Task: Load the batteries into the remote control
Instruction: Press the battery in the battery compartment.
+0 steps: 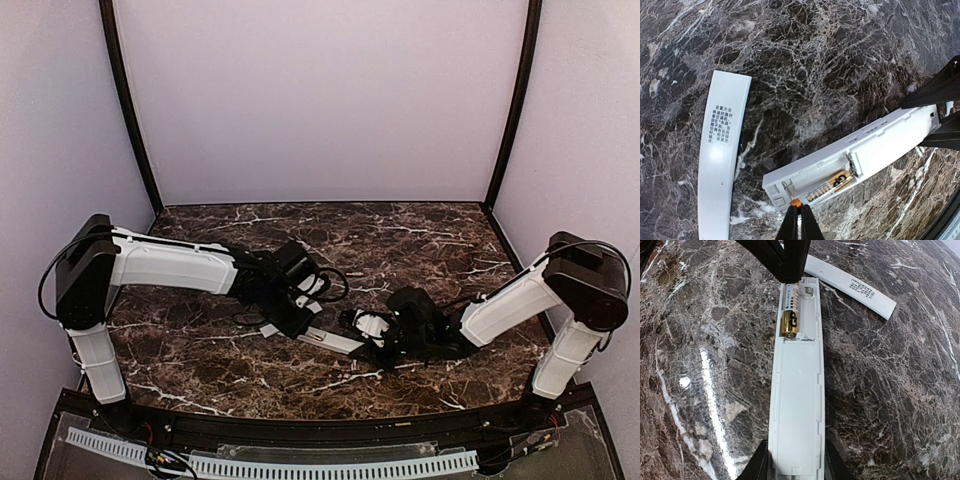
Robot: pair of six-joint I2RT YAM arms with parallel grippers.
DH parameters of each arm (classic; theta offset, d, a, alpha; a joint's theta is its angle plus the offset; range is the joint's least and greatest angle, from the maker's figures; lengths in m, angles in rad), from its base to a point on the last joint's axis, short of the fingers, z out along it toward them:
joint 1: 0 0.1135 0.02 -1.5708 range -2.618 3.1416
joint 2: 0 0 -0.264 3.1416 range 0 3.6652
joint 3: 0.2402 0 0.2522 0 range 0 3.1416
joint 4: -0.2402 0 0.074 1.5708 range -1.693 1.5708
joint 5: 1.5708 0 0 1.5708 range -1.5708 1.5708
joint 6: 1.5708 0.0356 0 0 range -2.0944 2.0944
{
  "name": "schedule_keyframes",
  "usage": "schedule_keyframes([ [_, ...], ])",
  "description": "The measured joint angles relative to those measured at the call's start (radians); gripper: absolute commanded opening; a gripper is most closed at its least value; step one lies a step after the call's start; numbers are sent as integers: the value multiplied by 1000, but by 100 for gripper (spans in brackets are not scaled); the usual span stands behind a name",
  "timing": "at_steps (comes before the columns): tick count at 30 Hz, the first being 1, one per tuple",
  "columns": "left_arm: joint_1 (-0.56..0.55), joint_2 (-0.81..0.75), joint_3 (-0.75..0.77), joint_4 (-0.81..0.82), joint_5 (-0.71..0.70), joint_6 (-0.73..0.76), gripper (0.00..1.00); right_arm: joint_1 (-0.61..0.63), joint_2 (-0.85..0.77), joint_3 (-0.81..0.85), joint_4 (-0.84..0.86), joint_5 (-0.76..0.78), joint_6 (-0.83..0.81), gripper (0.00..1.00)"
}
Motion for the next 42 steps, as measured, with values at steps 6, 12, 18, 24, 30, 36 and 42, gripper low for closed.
schedule_keyframes([
  [6, -1, 7, 12, -13, -3, 5, 2, 0, 0, 0, 0, 0, 0, 0],
  [12, -24, 37, 23, -24, 35, 19, 0, 1, 1, 1, 2, 2, -7, 0],
  [18, -72, 92, 30, -11, 91, 27, 3, 2, 5, 3, 7, 1, -10, 0],
  [24, -61, 85, 23, -14, 79, 29, 12, 3, 5, 3, 7, 1, -10, 0],
  [30, 16, -31, -37, -6, 54, 27, 43, 4, 5, 3, 8, 7, -10, 0],
  [36, 48, -127, -40, 59, 8, 6, 52, 5, 5, 3, 8, 9, -9, 0],
  [42, 40, -92, -40, 77, 17, -4, 53, 6, 5, 3, 9, 10, -10, 0],
])
